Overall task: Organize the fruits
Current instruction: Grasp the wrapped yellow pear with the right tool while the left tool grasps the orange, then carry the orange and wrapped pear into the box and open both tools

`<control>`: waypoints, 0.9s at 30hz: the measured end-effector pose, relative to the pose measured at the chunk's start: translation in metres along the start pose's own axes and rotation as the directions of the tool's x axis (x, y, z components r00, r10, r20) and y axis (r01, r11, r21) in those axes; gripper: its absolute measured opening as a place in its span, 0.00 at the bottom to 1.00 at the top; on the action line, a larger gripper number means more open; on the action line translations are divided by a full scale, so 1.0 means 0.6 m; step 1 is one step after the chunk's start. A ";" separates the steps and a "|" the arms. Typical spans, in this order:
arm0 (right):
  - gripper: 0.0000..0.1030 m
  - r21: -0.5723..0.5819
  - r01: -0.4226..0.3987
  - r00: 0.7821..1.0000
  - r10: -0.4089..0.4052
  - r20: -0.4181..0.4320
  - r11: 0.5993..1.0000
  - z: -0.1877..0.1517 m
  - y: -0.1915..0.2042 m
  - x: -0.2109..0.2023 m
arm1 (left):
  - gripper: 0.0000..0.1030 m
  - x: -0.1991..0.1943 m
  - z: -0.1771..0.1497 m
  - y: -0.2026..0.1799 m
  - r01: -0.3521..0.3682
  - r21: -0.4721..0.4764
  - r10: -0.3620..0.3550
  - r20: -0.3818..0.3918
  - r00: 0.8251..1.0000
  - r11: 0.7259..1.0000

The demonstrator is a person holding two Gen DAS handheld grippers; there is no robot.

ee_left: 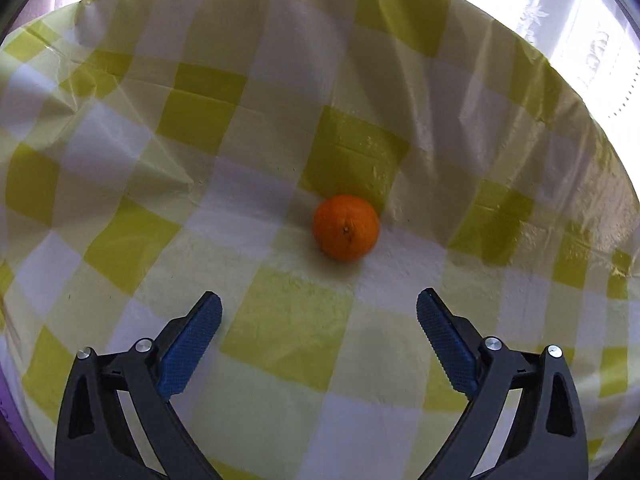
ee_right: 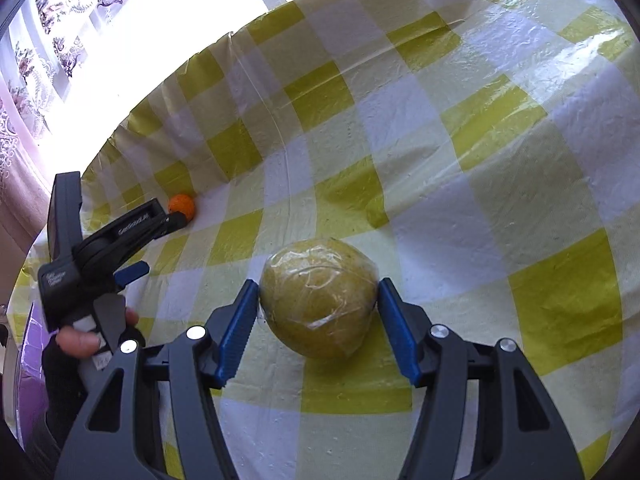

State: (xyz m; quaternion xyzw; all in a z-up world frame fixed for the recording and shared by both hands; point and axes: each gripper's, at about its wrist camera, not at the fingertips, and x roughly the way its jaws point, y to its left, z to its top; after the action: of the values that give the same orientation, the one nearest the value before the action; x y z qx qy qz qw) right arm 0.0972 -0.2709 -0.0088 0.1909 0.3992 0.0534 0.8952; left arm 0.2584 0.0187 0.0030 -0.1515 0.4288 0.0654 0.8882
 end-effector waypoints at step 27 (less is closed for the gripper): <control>0.59 -0.005 -0.023 1.000 0.023 0.001 1.000 -0.002 0.003 -0.003 | 0.33 -0.267 -0.287 0.067 0.148 0.253 -0.163 0.040 0.986 0.956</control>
State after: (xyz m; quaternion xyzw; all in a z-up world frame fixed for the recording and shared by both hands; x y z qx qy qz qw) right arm 0.0953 -0.2691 -0.0077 0.1934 0.3964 0.0645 0.8952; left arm 0.0208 0.0031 0.0187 -0.0701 0.3933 -0.0544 0.9151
